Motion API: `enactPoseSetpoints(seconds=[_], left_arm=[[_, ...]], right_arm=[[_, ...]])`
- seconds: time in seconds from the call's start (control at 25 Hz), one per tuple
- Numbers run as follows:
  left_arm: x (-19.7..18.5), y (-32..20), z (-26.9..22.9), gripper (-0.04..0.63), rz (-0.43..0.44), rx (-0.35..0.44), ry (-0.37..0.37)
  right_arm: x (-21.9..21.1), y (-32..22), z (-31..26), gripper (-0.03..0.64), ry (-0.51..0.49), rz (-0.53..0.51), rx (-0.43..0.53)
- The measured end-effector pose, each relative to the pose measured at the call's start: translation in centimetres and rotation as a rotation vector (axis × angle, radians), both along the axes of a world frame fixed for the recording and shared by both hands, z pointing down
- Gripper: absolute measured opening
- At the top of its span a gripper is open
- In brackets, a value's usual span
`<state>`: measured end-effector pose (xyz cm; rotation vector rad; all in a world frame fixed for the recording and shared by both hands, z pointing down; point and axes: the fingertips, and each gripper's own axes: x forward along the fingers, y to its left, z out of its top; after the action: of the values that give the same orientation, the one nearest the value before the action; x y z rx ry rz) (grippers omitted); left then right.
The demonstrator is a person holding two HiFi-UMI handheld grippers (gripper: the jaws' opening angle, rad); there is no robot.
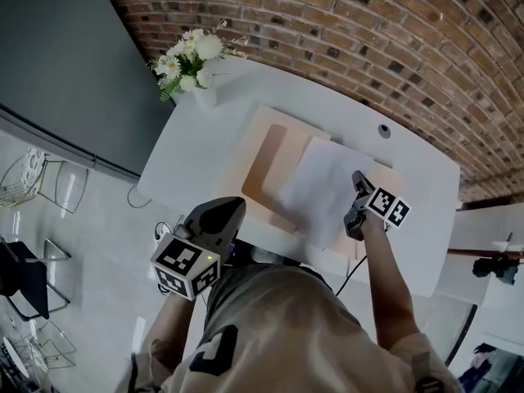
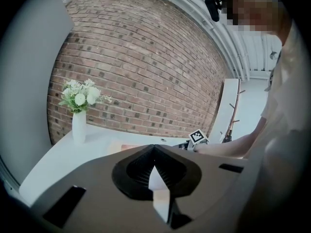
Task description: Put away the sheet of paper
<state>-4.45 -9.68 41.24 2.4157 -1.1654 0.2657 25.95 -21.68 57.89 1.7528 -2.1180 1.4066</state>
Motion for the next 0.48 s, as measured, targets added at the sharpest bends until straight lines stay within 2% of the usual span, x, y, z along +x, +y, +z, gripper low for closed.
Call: enactPoseSetpoints(seconds=[0.48], left_arm=[[-0.50, -0.01, 0.52, 0.014, 0.020, -0.019, -0.001]], right_arm=[[-0.81, -0.20, 0.60, 0.023, -0.026, 0.020, -0.013]])
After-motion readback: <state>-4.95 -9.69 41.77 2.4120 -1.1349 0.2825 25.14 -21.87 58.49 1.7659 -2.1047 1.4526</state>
